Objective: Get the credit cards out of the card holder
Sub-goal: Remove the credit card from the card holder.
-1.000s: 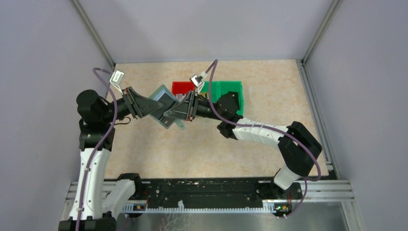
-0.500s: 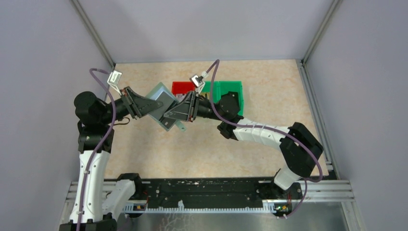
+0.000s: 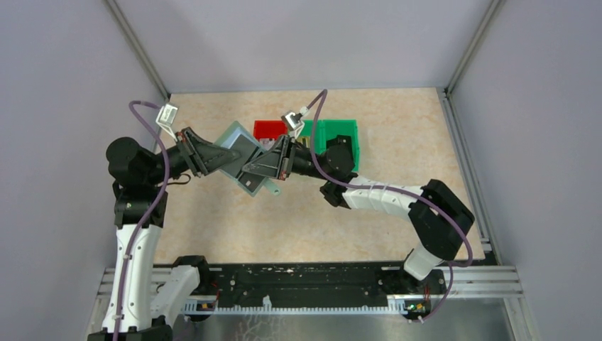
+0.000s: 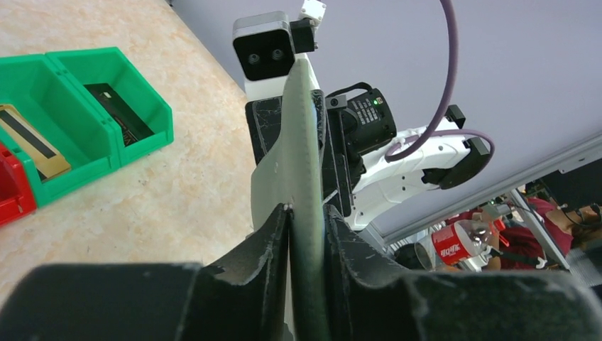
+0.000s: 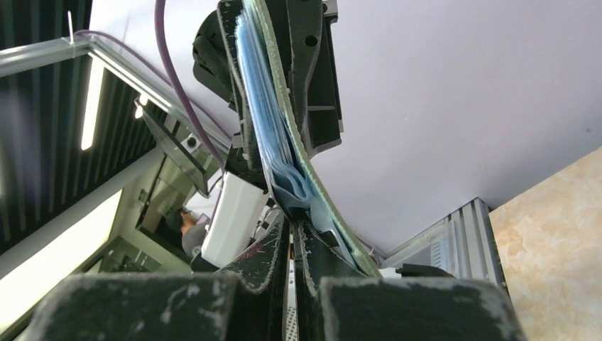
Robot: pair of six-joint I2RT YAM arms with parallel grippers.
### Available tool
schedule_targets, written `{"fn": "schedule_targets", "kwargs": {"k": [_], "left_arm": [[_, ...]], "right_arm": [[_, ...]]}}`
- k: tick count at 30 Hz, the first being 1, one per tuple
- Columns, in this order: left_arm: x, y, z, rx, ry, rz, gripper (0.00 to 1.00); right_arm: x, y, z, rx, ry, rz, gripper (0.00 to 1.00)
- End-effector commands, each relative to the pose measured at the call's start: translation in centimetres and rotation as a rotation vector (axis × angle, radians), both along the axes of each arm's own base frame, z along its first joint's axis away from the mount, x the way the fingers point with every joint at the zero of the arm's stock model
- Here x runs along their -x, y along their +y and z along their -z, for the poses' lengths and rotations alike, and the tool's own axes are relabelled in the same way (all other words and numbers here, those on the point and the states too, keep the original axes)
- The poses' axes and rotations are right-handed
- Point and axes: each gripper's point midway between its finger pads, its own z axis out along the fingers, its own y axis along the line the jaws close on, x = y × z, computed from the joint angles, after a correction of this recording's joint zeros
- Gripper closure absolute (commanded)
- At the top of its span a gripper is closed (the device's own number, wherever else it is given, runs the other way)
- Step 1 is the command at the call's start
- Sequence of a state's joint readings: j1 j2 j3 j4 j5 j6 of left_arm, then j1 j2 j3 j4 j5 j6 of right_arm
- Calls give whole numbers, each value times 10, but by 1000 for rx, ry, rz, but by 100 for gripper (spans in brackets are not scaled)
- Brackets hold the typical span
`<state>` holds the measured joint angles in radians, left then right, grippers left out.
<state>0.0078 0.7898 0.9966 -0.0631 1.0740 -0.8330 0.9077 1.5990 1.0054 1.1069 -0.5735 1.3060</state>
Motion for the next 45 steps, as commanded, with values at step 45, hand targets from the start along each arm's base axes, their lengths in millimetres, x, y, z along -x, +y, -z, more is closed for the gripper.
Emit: {"fn": "schedule_targets", "kwargs": {"k": [45], "left_arm": [[18, -5, -14, 6, -22, 55, 80]], "right_arm": [[5, -24, -17, -98, -46, 72, 70]]}}
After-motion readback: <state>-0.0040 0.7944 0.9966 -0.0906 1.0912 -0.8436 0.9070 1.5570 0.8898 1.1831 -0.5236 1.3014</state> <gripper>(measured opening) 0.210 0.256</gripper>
